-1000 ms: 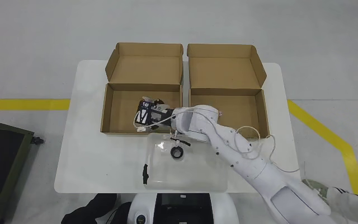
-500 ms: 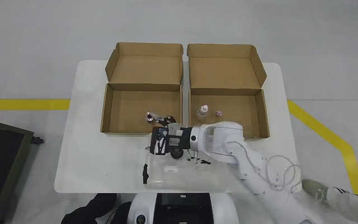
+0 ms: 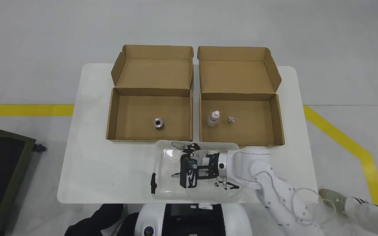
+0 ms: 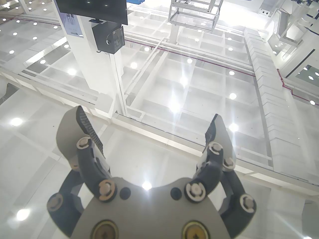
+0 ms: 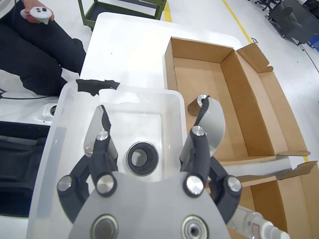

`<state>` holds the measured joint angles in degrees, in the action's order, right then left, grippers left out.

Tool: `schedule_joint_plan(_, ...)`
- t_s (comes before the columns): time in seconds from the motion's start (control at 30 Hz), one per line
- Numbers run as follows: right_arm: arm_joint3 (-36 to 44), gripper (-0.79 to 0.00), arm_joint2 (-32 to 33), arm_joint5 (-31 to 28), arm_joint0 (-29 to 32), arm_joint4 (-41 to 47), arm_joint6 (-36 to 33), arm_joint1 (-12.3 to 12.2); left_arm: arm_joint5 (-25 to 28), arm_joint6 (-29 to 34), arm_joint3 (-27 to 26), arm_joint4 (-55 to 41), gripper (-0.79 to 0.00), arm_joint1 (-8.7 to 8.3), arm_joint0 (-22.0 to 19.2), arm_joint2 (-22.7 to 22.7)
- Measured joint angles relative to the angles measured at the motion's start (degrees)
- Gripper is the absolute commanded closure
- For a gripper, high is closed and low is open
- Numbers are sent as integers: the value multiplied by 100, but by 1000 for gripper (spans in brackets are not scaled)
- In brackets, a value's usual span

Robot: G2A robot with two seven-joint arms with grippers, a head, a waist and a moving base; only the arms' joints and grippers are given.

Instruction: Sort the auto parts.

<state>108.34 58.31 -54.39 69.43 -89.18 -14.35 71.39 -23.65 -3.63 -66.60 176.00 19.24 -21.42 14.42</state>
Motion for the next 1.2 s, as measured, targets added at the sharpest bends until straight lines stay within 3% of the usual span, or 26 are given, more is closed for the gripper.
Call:
schedule_joint_plan(0.27, -152, -628, 131, -186, 197, -605, 494, -134, 0, 0, 0, 0, -785, 0, 0, 0)
schedule_joint_plan(0.43, -371, -585, 220, -113, 301, -851, 678, -203, 0, 0, 0, 0, -785, 0, 0, 0)
schedule_joint_plan(0.8, -1021, -631, -148, 300, 104, -905, 723, -169, 0, 0, 0, 0, -785, 0, 0, 0)
schedule_joint_plan(1.07, -1408, -539, -385, 553, -130, -764, 747, -112, 0, 0, 0, 0, -785, 0, 0, 0)
schedule_joint_plan(1.2, -1487, -422, -422, 596, -198, -699, 737, -107, 0, 0, 0, 0, -785, 0, 0, 0)
